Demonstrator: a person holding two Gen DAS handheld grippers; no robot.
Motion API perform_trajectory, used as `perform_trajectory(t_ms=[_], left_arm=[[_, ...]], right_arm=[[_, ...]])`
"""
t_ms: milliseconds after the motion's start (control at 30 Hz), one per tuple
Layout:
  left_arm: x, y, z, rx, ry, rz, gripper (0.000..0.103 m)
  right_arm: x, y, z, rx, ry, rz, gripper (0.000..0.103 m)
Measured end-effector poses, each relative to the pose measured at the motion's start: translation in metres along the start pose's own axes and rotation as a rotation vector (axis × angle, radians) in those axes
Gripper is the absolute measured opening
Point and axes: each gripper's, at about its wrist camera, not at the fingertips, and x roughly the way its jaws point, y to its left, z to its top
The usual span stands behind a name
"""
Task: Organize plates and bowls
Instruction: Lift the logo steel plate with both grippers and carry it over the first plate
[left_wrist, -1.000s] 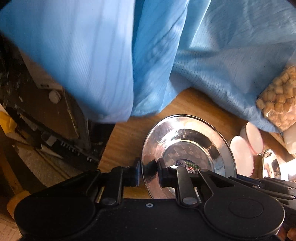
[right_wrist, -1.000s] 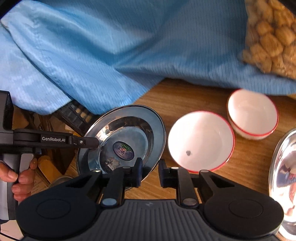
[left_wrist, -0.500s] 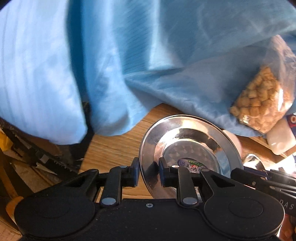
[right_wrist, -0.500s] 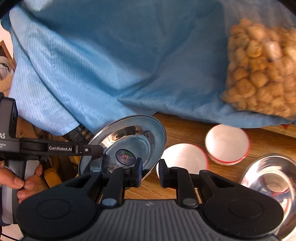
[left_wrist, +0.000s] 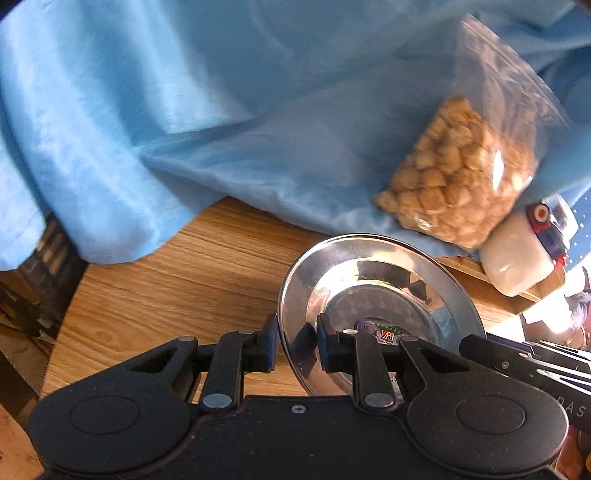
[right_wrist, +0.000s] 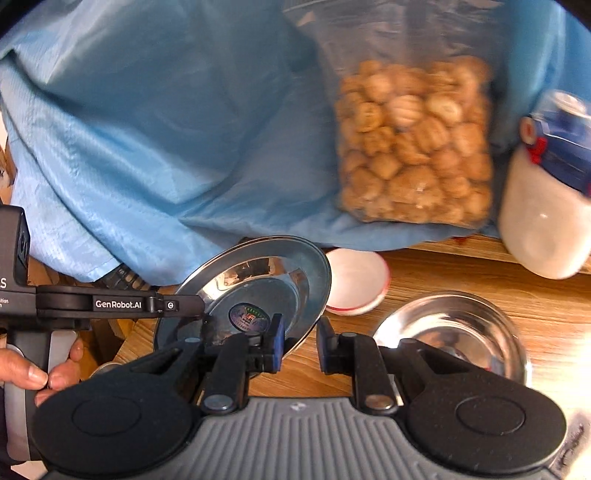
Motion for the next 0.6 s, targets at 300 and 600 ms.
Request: perform_trajectory(t_ms=[300,600], left_arm=[[0.001,-0.054,-0.005,0.054,-0.008,0.049,0.022],[0.006,-0.102,-0.022,0.057,-0.005,0.07,0.022]], right_arm=[[-0.024,-0.044,-0.012,0.065,-0.028,0.041,0.021],[-0.048,-0.088,-0.03,0.102,-0.043,0.064,0.021]])
